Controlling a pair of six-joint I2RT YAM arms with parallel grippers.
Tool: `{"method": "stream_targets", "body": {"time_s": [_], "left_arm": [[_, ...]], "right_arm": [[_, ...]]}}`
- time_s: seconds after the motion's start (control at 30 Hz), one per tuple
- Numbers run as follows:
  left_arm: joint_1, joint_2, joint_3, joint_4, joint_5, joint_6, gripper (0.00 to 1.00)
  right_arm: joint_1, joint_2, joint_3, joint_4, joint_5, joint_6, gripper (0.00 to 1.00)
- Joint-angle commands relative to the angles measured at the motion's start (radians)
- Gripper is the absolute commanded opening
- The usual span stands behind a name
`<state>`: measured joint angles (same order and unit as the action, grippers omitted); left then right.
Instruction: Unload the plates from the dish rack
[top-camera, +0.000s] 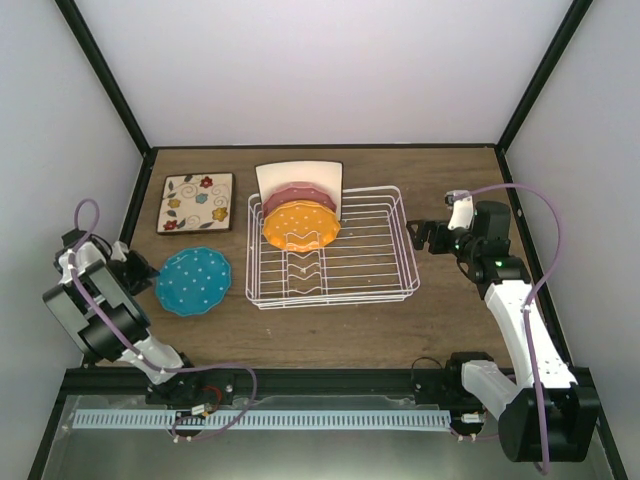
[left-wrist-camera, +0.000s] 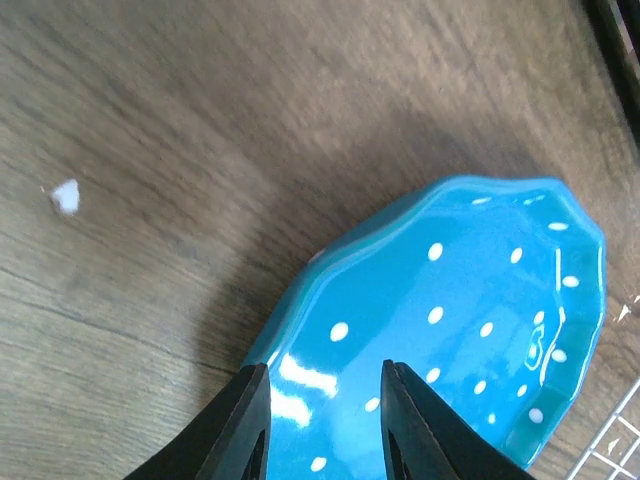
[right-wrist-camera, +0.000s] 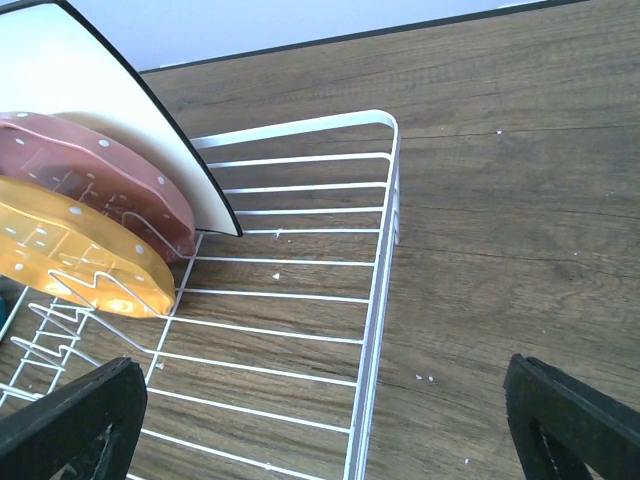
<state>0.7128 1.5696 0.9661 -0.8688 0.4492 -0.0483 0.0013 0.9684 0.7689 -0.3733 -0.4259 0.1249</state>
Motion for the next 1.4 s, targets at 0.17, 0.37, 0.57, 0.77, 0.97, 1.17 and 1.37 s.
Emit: {"method": "stream_targets", "body": {"time_s": [0.17,0.37,0.57,0.77,0.97,1.17,1.37], "left_arm": [[-0.214,-0.109,0.299,0.114,0.111,0.123,0.47],[-0.619,-0.15,0.516,0.268,0.303,0.341,0.73],[-0.895,-0.116,0.554,0.165,0.296,0.666,0.7],[-1.044,-0.067,0.529,0.09,0.181,0.921,0.7],[-1.073,0.025,0.567,0.103,0.119,0.966,0.71],[-1.086,0.07,0.572,0.139,0.076,0.977,0.73],[-1.106,0.096,0.557,0.152,0.045,0.994,0.73]], "right_arm": [[-0.011,-0.014,-0.002,0.007,0.01,0.015,1.0],[-0.011,0.001,0.021,0.011,-0.001,0.02,1.0],[-0.011,-0.047,0.025,-0.036,0.037,0.005,1.0],[-0.011,-0.118,0.01,-0.054,0.061,0.014,1.0],[-0.011,-0.118,0.016,-0.059,0.063,0.025,1.0],[-0.011,-0.135,0.011,-0.056,0.068,0.037,1.0],[-0.011,-0.143,0.009,-0.056,0.075,0.04,1.0]]}}
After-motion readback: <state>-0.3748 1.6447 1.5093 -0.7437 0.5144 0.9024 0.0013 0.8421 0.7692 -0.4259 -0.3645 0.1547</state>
